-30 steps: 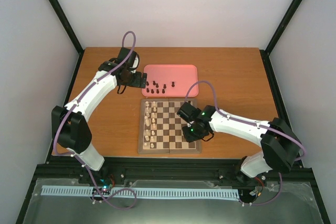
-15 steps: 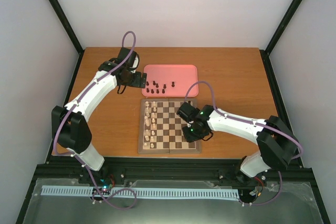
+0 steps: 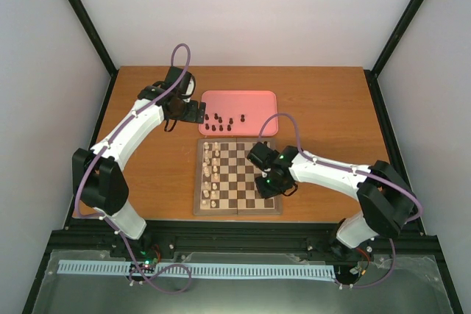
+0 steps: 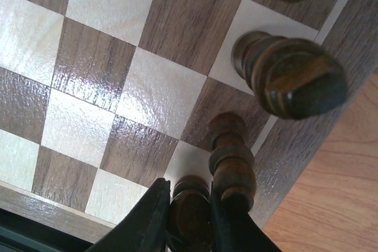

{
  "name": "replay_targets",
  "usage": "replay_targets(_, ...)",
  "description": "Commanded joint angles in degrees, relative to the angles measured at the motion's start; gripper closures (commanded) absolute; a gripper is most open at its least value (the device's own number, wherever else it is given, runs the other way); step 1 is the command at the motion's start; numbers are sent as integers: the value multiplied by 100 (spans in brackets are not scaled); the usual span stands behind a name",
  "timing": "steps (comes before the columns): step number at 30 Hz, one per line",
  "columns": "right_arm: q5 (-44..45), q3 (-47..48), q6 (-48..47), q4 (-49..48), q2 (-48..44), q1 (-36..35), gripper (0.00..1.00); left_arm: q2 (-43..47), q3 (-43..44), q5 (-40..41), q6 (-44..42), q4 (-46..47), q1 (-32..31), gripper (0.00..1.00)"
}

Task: Set up the chess pieces on the board
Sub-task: Place the chess piece on the chessboard.

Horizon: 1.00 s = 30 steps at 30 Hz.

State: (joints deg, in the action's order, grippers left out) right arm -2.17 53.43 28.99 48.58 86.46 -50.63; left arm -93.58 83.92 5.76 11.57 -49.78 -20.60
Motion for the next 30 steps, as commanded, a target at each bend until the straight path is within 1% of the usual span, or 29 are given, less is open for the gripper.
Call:
replay_targets(1,93,140,-101,-39,97,66,83,35,80,19,-103,64,-41,0)
replay_targets(10,-29,134,-178,-41,112,115,83,-16,89,29,-115,47,-41,0)
replay_targets(17,-137,155,-223,102,85,125,77,-33,90,22,-107,43,-40,0)
replay_targets(22,-169,159,-253,123,15,124,62,-33,67,12,-103,54,-38,0)
replay_targets(27,-116,268,-269,268,-133,121,43,-20,73,13,-102,51,-41,0)
replay_targets(30,-28,433,-253,477,-150,124,37,-34,89,9,-94,51,-40,0)
